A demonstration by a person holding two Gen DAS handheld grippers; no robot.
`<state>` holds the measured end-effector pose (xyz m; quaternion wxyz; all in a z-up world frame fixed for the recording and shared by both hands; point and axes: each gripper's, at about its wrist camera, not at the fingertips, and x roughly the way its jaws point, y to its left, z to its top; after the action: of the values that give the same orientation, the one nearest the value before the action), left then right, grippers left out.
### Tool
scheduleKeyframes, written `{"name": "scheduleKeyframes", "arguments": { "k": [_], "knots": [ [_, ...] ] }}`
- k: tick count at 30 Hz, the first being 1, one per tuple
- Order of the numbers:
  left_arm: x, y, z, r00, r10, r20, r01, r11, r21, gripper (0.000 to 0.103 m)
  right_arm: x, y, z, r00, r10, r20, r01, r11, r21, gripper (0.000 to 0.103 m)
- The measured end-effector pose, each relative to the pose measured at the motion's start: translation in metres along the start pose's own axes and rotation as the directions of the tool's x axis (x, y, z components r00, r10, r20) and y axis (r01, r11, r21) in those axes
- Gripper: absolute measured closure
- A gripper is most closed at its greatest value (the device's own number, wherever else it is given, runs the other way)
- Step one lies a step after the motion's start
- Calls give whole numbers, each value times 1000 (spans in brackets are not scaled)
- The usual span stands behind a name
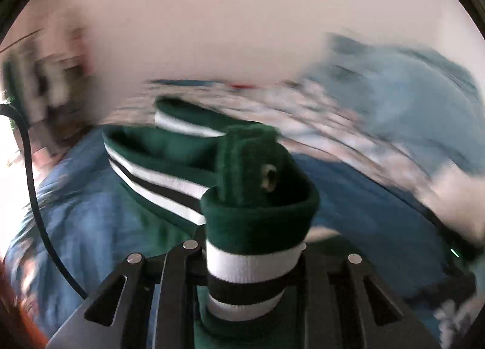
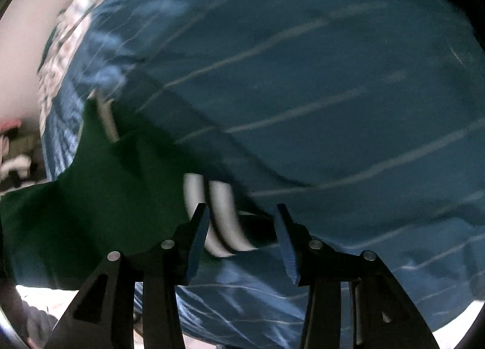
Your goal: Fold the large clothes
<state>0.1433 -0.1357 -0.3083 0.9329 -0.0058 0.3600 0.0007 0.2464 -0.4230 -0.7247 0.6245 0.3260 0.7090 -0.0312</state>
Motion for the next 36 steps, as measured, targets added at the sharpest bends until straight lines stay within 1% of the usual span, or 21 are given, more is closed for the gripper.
{"name": "scheduleKeyframes", "arguments": {
  "k": [2,3,5,6,10,13,15,17,18,20,21,22,25,27,28,30,32,33,34,35,36],
  "knots": [
    [17,-59,-14,994,-96,-49,99,992,73,83,3,-18,-2,1000,14,8,-14,999,33,57],
    [30,-90,-29,982,-158,-99,167,982,85,83,3,-25,-3,1000,15,14,-16,999,47,57],
    [48,-126,-49,957,-228,-179,245,966,79,83,9,-32,-2,1000,19,14,-20,997,69,57],
    [61,-149,-67,935,-262,-238,288,954,81,83,12,-38,-3,1000,21,10,-22,996,83,57],
    [89,-195,-120,894,-266,-360,324,940,110,83,17,-51,-5,1000,24,-8,-24,996,89,57],
    [103,-207,-140,889,-204,-409,288,945,156,79,15,-55,-7,1000,9,-18,-8,997,72,57],
    [104,-208,-135,887,-181,-424,273,947,168,76,12,-57,-8,1000,1,-24,0,999,40,50],
    [103,-210,-126,885,-168,-435,260,952,161,74,3,-51,-10,1000,1,10,0,1000,-20,19],
    [100,-212,-123,887,-156,-434,250,953,168,70,-2,-48,-11,1000,0,25,1,999,-44,14],
    [89,-213,-120,888,-155,-433,251,952,174,55,-15,-42,-12,999,3,54,3,993,-117,13],
    [81,-214,-114,892,-168,-420,257,953,164,35,-20,-40,-12,998,4,56,4,990,-138,13],
    [77,-210,-114,893,-183,-411,262,954,145,22,-25,-39,-11,998,5,56,3,988,-153,13],
    [59,-192,-101,886,-232,-402,265,964,29,19,-53,-30,-7,996,7,90,11,979,-202,13],
    [48,-166,-93,898,-190,-396,195,980,-28,19,-68,-23,-4,995,50,90,-29,975,-221,13],
    [43,-153,-91,907,-153,-393,150,988,-39,19,-73,-14,-1,992,103,72,-84,970,-229,13],
    [32,-107,-92,919,-4,-394,-21,998,-59,18,-73,3,5,982,187,38,-173,956,-235,17],
    [24,-65,-99,912,130,-390,-171,983,-73,18,-69,28,4,959,284,1,-274,929,-249,35],
    [21,-40,-108,888,223,-401,-272,960,-68,18,-65,38,2,952,307,-21,-302,919,-255,36],
    [21,-15,-121,856,292,-426,-351,934,-64,18,-53,53,1,937,342,-72,-348,900,-261,37],
    [24,5,-133,823,334,-459,-403,913,-58,18,-42,65,0,925,365,-107,-380,889,-254,37],
    [30,29,-152,765,388,-513,-476,878,-45,18,-34,72,-1,919,373,-131,-394,885,-249,36]
  ]
}}
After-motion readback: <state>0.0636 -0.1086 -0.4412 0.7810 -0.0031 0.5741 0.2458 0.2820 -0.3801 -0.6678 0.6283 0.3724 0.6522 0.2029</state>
